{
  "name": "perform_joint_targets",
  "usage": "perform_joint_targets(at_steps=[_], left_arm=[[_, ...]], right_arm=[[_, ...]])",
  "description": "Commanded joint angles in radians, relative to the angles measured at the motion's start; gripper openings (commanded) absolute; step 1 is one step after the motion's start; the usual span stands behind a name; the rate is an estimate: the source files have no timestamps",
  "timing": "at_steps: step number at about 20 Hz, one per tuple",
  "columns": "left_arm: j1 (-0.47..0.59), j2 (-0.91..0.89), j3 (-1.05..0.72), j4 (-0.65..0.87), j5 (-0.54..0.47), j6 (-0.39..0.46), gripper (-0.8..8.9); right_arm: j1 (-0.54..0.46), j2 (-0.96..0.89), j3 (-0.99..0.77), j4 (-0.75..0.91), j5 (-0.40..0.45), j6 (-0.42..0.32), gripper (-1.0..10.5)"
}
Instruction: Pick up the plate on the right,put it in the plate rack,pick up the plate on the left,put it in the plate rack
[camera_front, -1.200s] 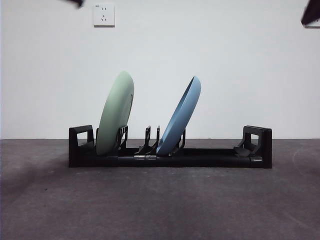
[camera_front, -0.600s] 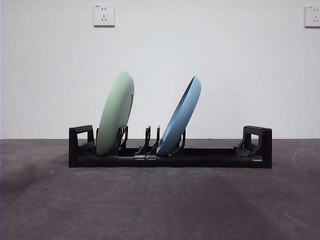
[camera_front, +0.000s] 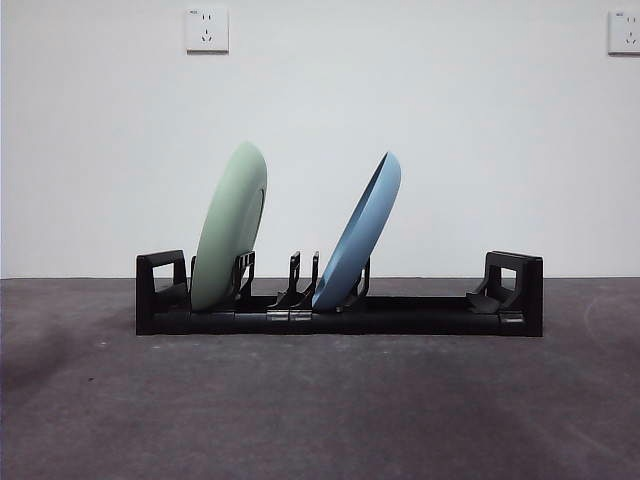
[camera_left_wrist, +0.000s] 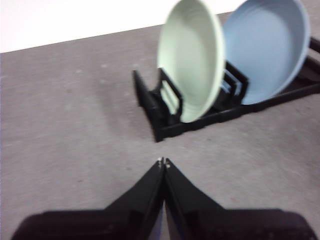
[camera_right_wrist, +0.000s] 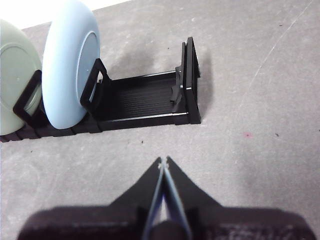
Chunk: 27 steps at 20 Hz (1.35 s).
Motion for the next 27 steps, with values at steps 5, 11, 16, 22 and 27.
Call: perform_joint_targets(at_steps=[5, 11, 16, 22, 27], left_arm=[[0.176, -0.205, -0.165, 0.093, 0.050, 0.023, -0.03], [0.274, -0.338, -0.372, 0.188, 0.050, 0.018, -0.03], [0.275, -0.338, -0.406, 0.197, 0.050, 0.014, -0.03], [0.275, -0.338, -0.460, 0.268, 0.089, -0.018, -0.03], [0.275, -0.337, -0.460, 0.271, 0.095, -0.037, -0.03]], right_arm=[[0.000, -0.001, -0.004, 0.003, 0.000, 0.008, -0.1], [0.000, -0.001, -0.004, 0.004, 0.000, 0.008, -0.1], [0.000, -0.001, -0.004, 0.003, 0.000, 0.009, -0.1], [0.000, -0.001, -0.004, 0.003, 0.000, 0.009, -0.1], [0.000, -0.001, -0.004, 0.002, 0.000, 0.008, -0.1]])
